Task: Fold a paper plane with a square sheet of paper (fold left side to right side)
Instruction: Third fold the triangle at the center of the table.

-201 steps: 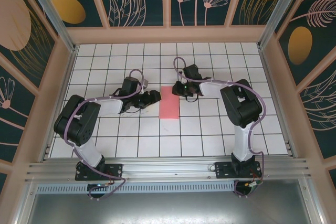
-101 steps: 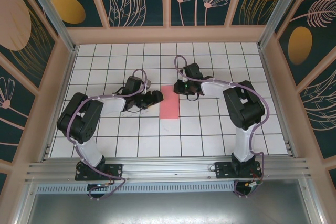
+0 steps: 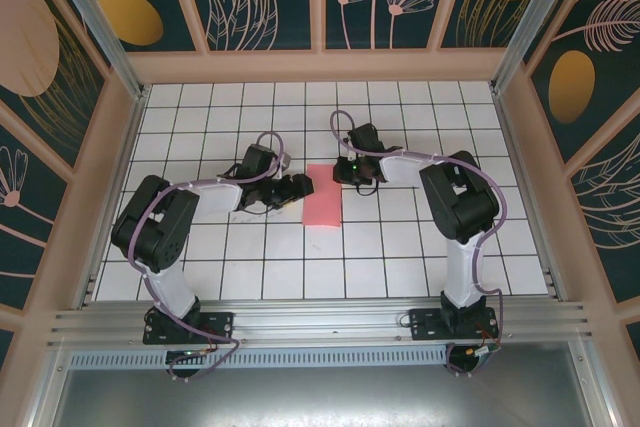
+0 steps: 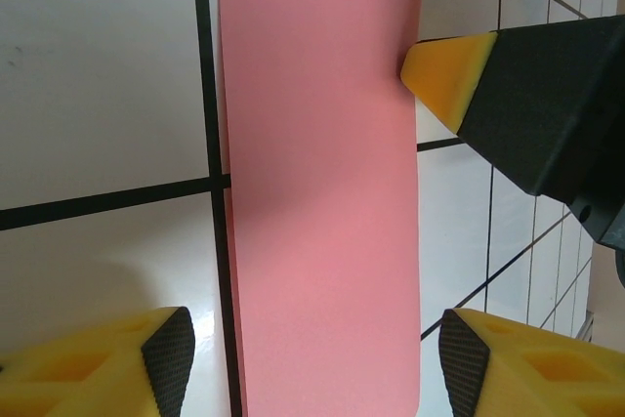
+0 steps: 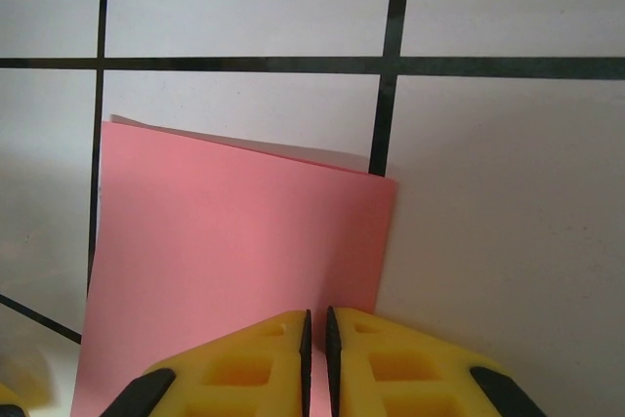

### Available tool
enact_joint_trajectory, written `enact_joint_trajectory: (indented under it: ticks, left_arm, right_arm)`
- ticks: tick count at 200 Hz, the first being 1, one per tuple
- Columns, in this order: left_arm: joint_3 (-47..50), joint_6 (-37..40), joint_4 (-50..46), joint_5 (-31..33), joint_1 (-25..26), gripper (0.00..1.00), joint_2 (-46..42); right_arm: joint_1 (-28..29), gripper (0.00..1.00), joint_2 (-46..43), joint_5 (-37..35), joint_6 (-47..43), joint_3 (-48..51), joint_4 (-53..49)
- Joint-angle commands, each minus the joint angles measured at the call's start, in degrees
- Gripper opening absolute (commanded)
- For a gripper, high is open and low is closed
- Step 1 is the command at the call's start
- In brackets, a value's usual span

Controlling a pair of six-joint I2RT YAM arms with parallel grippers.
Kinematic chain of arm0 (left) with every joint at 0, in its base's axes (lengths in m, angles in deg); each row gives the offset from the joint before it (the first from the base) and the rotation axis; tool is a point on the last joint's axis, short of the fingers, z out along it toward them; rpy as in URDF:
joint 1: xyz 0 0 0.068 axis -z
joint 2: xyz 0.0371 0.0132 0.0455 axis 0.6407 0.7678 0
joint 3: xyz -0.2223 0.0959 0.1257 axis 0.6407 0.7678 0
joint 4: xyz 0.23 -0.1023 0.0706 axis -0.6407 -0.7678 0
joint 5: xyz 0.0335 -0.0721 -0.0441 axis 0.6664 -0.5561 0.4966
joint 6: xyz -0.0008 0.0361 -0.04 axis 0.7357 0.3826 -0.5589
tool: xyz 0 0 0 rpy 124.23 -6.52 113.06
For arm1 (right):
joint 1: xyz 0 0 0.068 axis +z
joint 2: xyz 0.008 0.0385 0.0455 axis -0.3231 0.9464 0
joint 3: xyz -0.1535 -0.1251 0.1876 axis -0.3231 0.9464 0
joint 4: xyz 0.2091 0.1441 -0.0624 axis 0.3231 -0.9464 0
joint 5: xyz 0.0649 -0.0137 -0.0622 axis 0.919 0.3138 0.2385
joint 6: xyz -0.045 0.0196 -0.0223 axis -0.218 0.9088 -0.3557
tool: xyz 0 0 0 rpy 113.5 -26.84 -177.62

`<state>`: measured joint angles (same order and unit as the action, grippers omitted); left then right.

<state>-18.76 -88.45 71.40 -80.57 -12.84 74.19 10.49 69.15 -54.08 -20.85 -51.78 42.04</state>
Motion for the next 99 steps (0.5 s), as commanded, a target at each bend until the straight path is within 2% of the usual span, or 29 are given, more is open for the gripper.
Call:
enact_joint_trajectory:
  ticks: [1,43,99]
  left_arm:
    - [-1.75,1.07,-1.57,-0.19,0.75,0.69,1.64]
    - [-2.52,0.85,-2.07,-0.71,1.28,0.68,2.63]
    - [-3.36,0.81,-2.25,-1.95,2.08,0.60,3.42]
  right_arm:
    - [0.01,0.15,2.11,-0.73,-1.46,-1.15,-1.84]
    - [0.07,0.15,2.16,-0.37,-1.47,-1.06,-1.43]
    - [0.11,0.15,2.19,-0.07,-1.47,-0.79,-1.27]
